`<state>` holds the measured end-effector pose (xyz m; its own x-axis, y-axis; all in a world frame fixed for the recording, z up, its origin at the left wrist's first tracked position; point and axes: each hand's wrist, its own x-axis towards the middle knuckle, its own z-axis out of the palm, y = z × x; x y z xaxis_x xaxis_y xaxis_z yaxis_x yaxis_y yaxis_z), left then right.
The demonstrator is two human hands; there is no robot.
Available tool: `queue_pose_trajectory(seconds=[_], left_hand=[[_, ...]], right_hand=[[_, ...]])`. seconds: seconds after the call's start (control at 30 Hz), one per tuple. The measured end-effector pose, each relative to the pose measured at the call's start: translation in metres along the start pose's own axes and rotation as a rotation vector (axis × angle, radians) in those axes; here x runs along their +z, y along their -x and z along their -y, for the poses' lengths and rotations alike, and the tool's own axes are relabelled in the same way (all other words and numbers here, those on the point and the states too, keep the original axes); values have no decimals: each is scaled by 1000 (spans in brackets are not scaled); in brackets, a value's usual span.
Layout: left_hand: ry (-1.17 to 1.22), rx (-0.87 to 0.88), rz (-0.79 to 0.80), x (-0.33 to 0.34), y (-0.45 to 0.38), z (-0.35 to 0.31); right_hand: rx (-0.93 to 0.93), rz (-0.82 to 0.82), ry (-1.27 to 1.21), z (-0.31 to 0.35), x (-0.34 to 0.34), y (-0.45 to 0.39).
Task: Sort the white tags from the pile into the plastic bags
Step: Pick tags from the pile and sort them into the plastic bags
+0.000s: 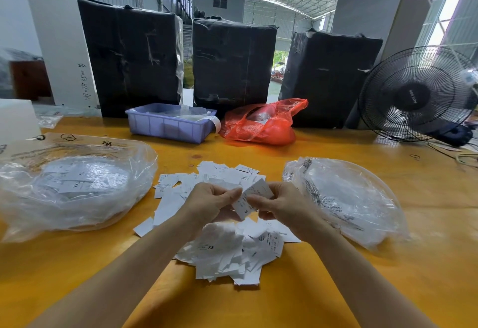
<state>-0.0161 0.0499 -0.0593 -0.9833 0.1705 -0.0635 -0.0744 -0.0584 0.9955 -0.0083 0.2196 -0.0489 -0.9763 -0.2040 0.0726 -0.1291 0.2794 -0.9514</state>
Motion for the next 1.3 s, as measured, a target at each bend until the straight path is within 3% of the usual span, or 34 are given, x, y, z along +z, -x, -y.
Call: queue_pose_trajectory(seconds=[0.17,0.33,0.57,0.73,0.93,1.17,1.3], left_hand=[[13,20,-38,3,0,1],[47,-6,-112,2,-3,2],[26,-28,-188,0,-2,3],[56,-14,-173,1,-2,1],[96,-124,-13,3,2,-4],[71,-166,92,-8,-2,-3],[91,-95,27,-10,-3,-7]], right_hand=[[-8,34,55,2,11,0],[-165,-237,27,-2,6,-3],[-285,-157,327,-4,19,-1],[-206,-134,76,-4,14,-1],[111,-186,-341,-4,4,-4],[160,-245,-471,-5,0,-5],[86,-244,-406,0,0,-2]])
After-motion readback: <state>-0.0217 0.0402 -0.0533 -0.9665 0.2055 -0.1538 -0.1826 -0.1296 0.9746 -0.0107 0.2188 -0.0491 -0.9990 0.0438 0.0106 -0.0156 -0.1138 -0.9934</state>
